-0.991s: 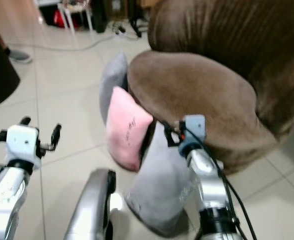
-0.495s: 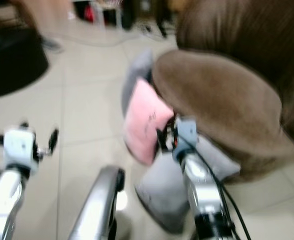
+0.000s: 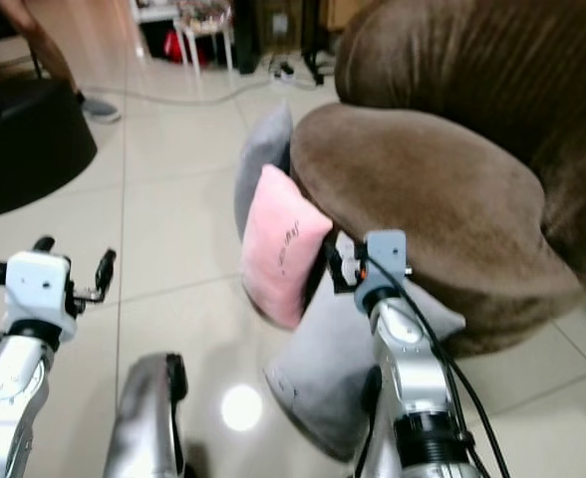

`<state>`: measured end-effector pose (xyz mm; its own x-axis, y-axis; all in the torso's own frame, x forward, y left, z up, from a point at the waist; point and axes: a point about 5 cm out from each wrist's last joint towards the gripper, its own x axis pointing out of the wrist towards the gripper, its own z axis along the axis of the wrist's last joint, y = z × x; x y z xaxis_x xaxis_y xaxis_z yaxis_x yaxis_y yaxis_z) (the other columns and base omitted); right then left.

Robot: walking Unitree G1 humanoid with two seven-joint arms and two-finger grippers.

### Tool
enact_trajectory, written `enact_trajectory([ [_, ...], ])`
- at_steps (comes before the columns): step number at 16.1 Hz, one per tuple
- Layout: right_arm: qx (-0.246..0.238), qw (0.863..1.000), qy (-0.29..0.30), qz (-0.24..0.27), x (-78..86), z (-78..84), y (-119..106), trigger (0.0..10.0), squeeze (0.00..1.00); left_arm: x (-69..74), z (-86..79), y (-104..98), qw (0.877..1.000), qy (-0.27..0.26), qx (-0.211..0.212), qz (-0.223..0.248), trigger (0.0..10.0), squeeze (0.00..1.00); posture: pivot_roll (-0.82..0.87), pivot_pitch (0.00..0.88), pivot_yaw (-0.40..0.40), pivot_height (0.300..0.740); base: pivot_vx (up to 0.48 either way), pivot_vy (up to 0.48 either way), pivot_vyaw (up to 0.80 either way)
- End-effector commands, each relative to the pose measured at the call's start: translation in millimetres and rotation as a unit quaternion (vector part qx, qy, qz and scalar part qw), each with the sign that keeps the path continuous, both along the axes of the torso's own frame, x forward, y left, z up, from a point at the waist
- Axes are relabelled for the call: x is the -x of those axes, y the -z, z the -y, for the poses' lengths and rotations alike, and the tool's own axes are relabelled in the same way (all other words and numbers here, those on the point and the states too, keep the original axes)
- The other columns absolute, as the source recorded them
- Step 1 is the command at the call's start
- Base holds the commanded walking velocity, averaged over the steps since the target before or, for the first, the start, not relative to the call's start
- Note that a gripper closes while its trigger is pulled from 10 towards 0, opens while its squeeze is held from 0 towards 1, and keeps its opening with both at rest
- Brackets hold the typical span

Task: Move the pillow to the sofa from floor

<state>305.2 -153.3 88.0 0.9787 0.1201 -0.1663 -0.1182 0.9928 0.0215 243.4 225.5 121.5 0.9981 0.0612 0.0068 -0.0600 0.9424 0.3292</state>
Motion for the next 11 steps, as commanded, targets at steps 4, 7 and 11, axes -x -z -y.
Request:
enact_trajectory([
  [4,-0.024,1.000,0.009,0.002,1.2,1.2,0.2,10.0,0.00,-0.4,1.0,-0.2,1.000,0.001,0.002,-0.001,10.0,0.00,0.00,0.000,0.024,0.375,0.000,0.000,0.00],
  [7,-0.036,0.999,0.009,-0.003,2.2,-0.4,1.0,10.0,0.00,-0.5,0.9,-2.5,1.000,0.006,0.017,0.002,10.0,0.00,0.00,0.000,0.026,0.375,0.000,0.000,-0.52],
  [11,-0.035,0.999,0.010,-0.002,2.9,-0.6,1.1,10.0,0.00,-0.6,0.5,-2.6,1.000,0.006,0.019,0.002,10.0,0.00,-0.01,0.000,0.029,0.375,0.000,0.000,-0.78],
])
